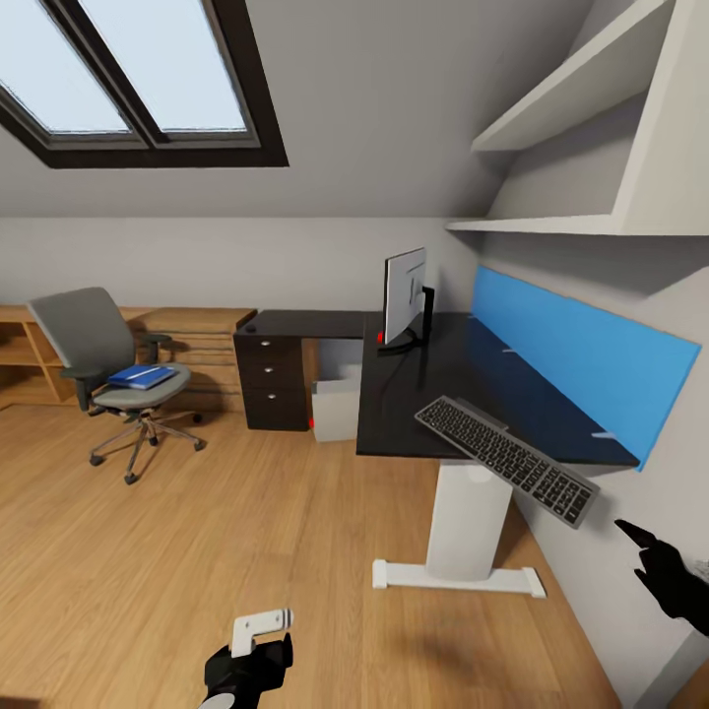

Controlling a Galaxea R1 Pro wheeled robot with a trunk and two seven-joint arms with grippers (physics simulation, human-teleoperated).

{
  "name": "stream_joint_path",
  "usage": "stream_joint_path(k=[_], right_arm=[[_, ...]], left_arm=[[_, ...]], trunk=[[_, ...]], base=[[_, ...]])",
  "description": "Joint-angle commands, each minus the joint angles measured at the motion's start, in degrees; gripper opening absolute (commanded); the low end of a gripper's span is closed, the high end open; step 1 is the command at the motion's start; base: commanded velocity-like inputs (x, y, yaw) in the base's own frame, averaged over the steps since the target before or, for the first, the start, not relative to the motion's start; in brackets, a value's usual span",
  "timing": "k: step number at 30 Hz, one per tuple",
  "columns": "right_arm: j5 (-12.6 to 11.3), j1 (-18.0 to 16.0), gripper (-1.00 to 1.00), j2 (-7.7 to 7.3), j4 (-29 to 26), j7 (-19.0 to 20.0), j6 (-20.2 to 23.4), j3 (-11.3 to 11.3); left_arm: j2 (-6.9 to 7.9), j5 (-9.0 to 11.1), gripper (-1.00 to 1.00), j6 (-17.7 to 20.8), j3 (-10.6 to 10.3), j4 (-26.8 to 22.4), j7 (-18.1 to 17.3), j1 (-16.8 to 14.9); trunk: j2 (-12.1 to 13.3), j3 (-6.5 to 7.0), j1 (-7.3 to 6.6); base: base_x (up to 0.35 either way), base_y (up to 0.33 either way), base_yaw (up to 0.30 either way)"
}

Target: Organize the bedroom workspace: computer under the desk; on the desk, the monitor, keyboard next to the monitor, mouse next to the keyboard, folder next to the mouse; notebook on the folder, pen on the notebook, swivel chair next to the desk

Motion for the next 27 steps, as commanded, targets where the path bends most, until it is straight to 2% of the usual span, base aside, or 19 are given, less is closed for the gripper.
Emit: stream_joint_path(k=[1,4,9,16,24,27], right_arm=[[-0.03,-0.06,1.00,-0.04,0.51,1.92,0.35,-0.17],[-0.58,-0.06,1.00,-0.16,2.29,3.82,0.36,-0.32],[-0.81,-0.06,1.00,-0.22,3.50,4.54,0.32,-1.04],[-0.92,-0.06,1.00,-0.02,3.89,4.63,-0.07,-4.19],[-0.84,-0.10,1.00,0.27,4.45,4.03,-1.14,-4.59],[-1.03,-0.51,1.00,0.39,7.19,3.97,-2.00,-4.52]], left_arm=[[0.00,0.50,1.00,0.08,-0.06,-0.08,0.47,-0.01],[-0.01,0.47,1.00,0.08,-0.06,-0.08,0.47,-0.01],[-0.01,0.45,1.00,0.08,-0.06,-0.08,0.47,-0.03],[-0.01,0.52,1.00,0.08,-0.06,-0.05,0.47,-0.03],[0.02,0.54,1.00,0.08,-0.09,-0.01,0.37,-0.02],[0.19,0.50,1.00,0.01,0.00,0.49,0.05,0.00]], trunk=[[-0.44,-0.23,0.23],[-1.64,-0.77,0.88],[-3.65,-1.67,1.98],[-6.46,-2.92,3.52],[-9.67,-4.36,5.28],[-9.67,-4.36,5.28]], base=[[0.000,0.000,0.000],[0.000,0.000,0.000],[0.000,0.000,0.000],[0.000,0.000,0.000],[0.000,0.000,0.000],[0.084,0.000,0.000]])
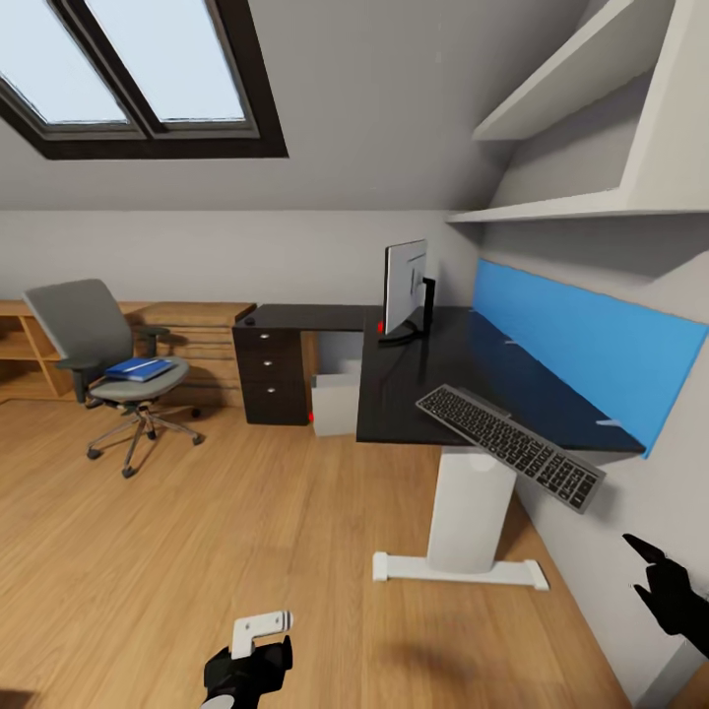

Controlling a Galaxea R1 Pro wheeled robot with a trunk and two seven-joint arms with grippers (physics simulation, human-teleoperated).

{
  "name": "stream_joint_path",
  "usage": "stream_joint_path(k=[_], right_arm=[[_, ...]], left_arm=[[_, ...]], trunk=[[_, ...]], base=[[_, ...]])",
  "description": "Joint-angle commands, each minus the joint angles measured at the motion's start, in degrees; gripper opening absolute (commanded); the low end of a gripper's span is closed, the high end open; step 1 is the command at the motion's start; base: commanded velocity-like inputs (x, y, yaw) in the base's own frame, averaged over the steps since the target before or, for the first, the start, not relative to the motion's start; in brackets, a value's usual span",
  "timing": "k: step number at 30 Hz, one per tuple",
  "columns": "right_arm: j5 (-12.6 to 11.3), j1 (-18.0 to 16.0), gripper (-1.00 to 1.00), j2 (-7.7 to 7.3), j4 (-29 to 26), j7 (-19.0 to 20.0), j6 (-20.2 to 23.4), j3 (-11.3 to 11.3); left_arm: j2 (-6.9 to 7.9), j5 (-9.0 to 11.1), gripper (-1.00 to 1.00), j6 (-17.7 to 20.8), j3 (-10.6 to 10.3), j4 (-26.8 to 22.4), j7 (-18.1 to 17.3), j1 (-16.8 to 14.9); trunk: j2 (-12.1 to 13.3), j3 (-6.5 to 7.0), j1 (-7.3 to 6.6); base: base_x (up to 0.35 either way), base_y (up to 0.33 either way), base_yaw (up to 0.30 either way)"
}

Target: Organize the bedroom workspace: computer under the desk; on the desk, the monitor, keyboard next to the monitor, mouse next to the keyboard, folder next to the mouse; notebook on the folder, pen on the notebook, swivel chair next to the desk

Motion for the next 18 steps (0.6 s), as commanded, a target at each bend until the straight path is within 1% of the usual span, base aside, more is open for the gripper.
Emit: stream_joint_path(k=[1,4,9,12,18], right_arm=[[0.13,-0.12,1.00,0.01,0.33,0.27,0.33,-0.17],[0.11,-0.27,1.00,0.01,1.52,0.27,0.23,-0.17],[0.10,-0.32,1.00,0.00,1.92,0.27,0.20,-0.18],[0.10,-0.32,1.00,0.01,1.96,0.27,0.20,-0.19],[0.10,-0.33,1.00,0.02,1.99,0.27,0.20,-0.22]], left_arm=[[0.02,0.53,1.00,0.08,-0.05,0.07,0.45,-0.01],[-0.01,0.49,1.00,0.07,-0.13,0.57,0.44,-0.02],[-0.02,0.44,1.00,0.01,-0.26,0.74,0.45,-0.02],[-0.02,0.43,1.00,-0.01,-0.28,0.75,0.45,-0.01],[-0.02,0.48,1.00,0.05,-0.29,0.76,0.45,-0.03]], trunk=[[-0.02,-0.05,0.01],[-0.02,-0.05,0.01],[-0.02,-0.05,0.01],[-0.02,-0.05,0.01],[-0.02,-0.05,0.01]], base=[[0.199,0.000,0.000],[0.220,0.000,0.000],[0.072,0.000,0.000],[0.157,0.000,0.000],[0.035,0.000,0.000]])
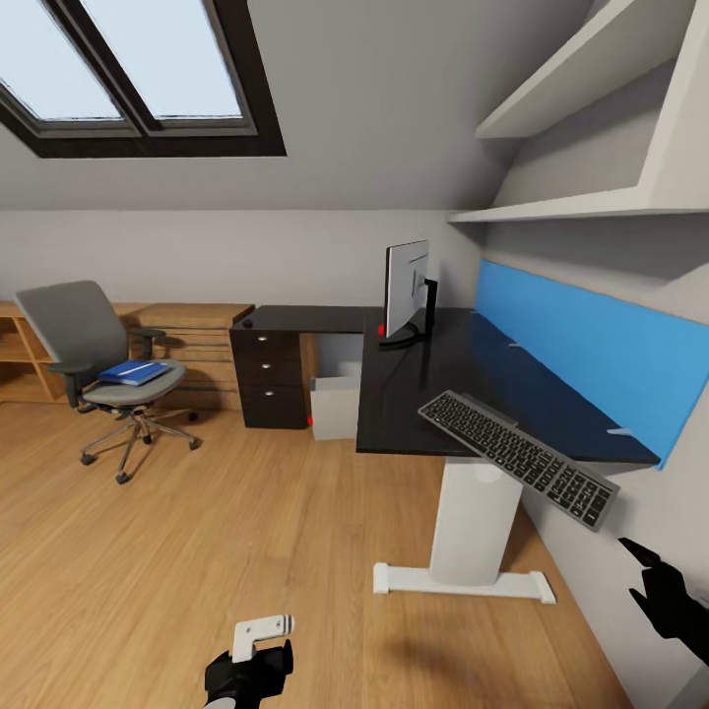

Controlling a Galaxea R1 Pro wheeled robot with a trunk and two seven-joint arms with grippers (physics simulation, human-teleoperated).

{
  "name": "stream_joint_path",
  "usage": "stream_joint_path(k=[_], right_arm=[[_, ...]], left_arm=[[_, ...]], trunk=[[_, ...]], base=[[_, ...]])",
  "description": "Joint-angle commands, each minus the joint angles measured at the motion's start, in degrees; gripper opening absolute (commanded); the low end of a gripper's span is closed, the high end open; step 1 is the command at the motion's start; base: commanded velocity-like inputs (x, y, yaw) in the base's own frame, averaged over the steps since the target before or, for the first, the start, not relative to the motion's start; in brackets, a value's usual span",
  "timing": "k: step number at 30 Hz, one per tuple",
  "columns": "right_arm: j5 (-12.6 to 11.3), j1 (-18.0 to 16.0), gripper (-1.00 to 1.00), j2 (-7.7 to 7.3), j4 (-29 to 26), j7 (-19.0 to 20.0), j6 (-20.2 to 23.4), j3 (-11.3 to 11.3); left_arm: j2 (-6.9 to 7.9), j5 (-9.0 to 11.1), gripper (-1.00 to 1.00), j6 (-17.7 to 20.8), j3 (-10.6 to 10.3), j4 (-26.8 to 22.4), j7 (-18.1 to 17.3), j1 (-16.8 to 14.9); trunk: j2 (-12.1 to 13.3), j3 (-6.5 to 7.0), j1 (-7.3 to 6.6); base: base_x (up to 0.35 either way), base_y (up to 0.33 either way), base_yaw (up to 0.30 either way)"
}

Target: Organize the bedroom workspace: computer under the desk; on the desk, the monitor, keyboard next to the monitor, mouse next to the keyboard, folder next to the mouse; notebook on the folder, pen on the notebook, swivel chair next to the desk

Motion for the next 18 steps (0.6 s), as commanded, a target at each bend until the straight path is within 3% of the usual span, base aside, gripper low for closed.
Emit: stream_joint_path(k=[1,18], right_arm=[[0.18,-0.06,1.00,0.01,0.00,0.27,0.35,-0.16],[0.19,-0.06,1.00,0.01,0.04,0.27,0.35,-0.16]], left_arm=[[0.01,0.55,1.00,0.09,-0.06,-0.09,0.47,-0.01],[0.00,0.56,1.00,0.02,-0.08,-0.09,0.47,-0.02]], trunk=[[-0.02,-0.05,0.00],[0.78,0.31,-0.44]], base=[[0.006,0.000,0.000],[0.019,0.000,0.000]])
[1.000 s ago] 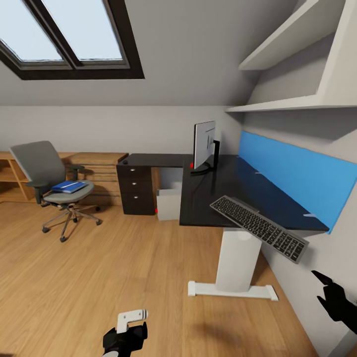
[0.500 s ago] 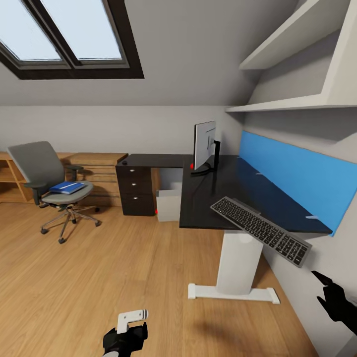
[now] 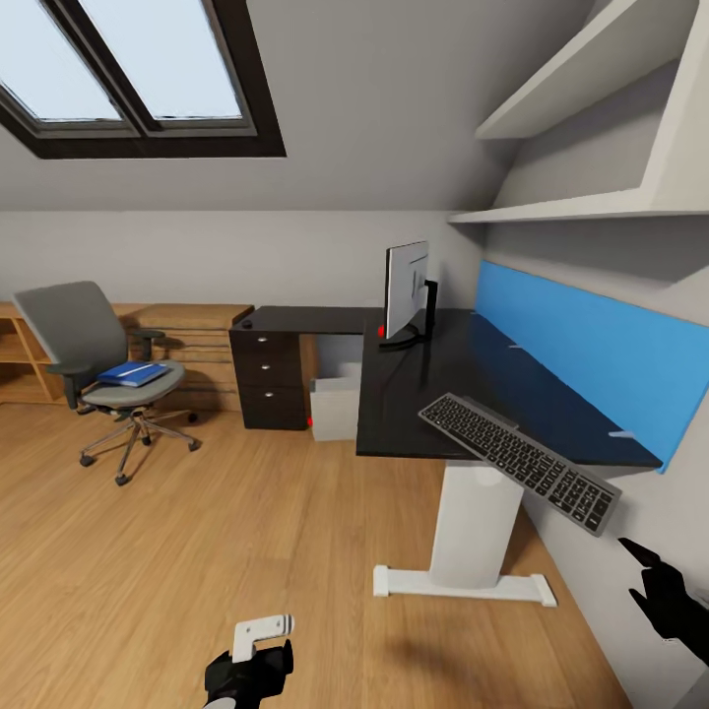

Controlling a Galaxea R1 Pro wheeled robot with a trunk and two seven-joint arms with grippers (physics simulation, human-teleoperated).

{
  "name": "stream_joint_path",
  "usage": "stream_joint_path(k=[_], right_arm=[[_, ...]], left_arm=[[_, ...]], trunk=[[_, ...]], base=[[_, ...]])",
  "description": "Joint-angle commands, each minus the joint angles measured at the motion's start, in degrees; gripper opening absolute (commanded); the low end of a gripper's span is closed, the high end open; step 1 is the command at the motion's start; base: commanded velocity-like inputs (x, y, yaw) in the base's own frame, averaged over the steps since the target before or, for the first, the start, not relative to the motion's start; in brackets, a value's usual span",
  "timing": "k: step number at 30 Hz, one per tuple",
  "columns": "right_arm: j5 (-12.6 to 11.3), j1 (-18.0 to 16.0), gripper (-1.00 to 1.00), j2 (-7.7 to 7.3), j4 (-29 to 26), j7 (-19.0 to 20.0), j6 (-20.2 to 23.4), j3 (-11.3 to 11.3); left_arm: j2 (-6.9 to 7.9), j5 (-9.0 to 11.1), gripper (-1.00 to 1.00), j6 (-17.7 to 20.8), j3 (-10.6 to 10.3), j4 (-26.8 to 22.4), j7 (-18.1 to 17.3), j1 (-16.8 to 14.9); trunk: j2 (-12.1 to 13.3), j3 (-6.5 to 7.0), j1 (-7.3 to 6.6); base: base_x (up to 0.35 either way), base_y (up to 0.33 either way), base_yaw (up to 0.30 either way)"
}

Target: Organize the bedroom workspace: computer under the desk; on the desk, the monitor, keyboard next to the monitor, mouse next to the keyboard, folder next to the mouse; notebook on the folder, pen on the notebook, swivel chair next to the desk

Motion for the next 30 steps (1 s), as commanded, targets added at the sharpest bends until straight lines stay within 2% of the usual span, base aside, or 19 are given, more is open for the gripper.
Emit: stream_joint_path(k=[1,7,18,30], right_arm=[[0.20,-0.06,1.00,0.01,0.00,0.27,0.35,-0.17],[0.24,-0.06,1.00,0.01,-0.03,0.27,0.35,-0.14],[0.24,-0.06,1.00,0.01,0.00,0.27,0.35,-0.14],[0.24,-0.06,1.00,0.07,0.03,0.27,0.35,-0.11]], left_arm=[[0.01,0.54,1.00,0.08,-0.05,-0.09,0.47,-0.02],[0.01,0.53,1.00,0.07,-0.12,-0.09,0.47,-0.03],[0.01,0.51,1.00,0.07,-0.15,-0.09,0.47,-0.01],[0.01,0.53,1.00,0.07,-0.38,-0.09,0.48,-0.01]], trunk=[[-0.02,-0.05,0.02],[-0.02,-0.05,0.02],[-0.02,-0.05,0.02],[-0.02,-0.05,0.02]], base=[[0.228,0.000,0.000],[0.129,0.000,0.000],[0.238,0.000,0.000],[0.024,0.000,0.000]])
